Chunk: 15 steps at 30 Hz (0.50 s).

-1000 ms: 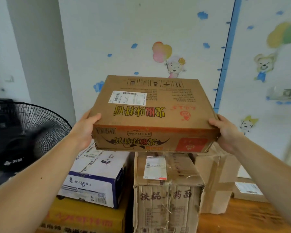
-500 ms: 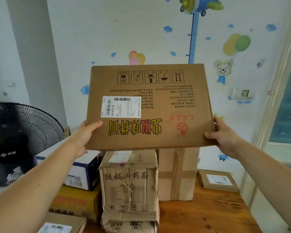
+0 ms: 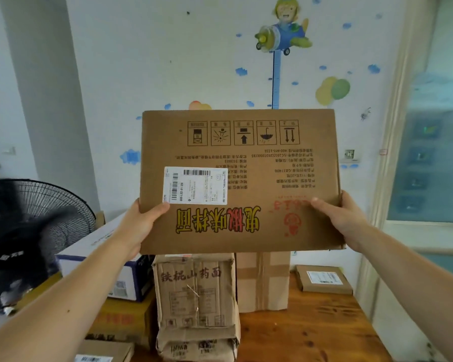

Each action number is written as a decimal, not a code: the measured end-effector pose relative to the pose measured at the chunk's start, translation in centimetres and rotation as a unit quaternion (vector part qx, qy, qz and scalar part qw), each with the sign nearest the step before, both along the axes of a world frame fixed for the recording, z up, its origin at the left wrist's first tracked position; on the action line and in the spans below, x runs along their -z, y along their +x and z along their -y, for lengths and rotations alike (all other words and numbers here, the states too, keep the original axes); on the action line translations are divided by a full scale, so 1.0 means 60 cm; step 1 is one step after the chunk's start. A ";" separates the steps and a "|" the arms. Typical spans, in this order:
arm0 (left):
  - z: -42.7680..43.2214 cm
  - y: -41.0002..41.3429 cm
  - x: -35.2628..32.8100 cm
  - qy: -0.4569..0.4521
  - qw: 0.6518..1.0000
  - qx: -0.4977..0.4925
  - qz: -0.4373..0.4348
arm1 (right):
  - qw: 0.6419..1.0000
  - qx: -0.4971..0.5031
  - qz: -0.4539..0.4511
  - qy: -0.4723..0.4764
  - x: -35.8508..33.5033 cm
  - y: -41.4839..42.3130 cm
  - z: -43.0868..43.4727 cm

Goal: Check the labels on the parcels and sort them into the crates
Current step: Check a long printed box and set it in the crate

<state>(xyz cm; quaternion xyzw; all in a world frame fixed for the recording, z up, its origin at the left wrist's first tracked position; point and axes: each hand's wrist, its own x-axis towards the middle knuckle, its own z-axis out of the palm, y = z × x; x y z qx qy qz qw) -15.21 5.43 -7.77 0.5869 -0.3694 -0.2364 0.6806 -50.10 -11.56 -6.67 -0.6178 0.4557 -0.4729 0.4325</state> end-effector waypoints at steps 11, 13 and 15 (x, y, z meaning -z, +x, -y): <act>-0.090 0.009 0.034 0.007 0.998 -0.031 0.047 | 0.998 0.061 -0.025 -0.015 0.038 0.023 -0.105; -0.102 0.010 0.037 0.014 0.998 -0.026 0.052 | 0.998 0.060 -0.028 -0.016 0.040 0.019 -0.115; -0.114 0.008 0.031 0.016 0.999 -0.020 0.041 | 0.998 0.055 -0.036 -0.015 0.038 0.010 -0.119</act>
